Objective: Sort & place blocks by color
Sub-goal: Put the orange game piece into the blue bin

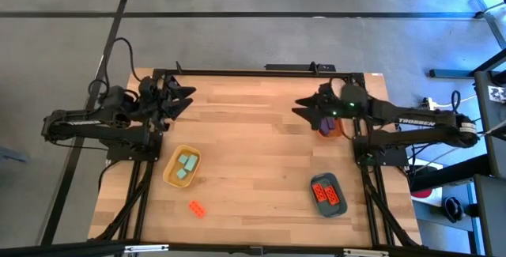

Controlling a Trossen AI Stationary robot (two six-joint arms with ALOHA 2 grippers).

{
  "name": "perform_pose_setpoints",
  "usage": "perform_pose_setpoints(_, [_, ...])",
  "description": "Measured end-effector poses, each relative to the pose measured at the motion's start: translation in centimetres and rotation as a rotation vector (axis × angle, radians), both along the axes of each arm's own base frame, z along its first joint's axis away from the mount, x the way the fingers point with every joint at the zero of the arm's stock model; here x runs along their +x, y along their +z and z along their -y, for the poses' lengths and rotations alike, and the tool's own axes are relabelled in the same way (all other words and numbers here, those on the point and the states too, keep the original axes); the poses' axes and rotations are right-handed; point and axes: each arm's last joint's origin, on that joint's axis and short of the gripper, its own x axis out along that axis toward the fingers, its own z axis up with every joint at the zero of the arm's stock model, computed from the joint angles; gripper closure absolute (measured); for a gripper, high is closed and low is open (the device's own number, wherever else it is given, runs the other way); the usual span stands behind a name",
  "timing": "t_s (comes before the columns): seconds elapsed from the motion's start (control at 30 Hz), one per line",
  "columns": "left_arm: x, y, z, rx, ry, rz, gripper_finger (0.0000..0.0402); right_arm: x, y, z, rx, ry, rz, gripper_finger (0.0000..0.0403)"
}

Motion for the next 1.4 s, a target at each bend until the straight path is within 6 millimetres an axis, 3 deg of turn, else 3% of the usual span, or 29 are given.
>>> perform_pose_setpoints(0.17, [0.2, -0.4, 0.0, -0.004, 0.0, -0.044, 0.0205, 0.5, 2.4, -2.0, -0.097, 0.176, 0.336, 0.013])
perform_pose_setpoints(0.3, [0.3, -0.8, 0.0, -0.009, 0.001, -0.086, 0.0205, 0.4, 3.4, -2.9, -0.175, 0.222, 0.427, 0.013])
perform_pose_setpoints(0.7, [0.5, -1.0, 0.0, -0.008, -0.007, -0.114, 0.0205, 0.4, 3.6, -3.6, -0.334, 0.258, 0.428, 0.013])
perform_pose_setpoints(1.4, [0.6, -1.4, 0.0, -0.015, -0.02, -0.154, 0.0205, 0.4, 3.6, -3.7, -0.333, 0.257, 0.429, 0.013])
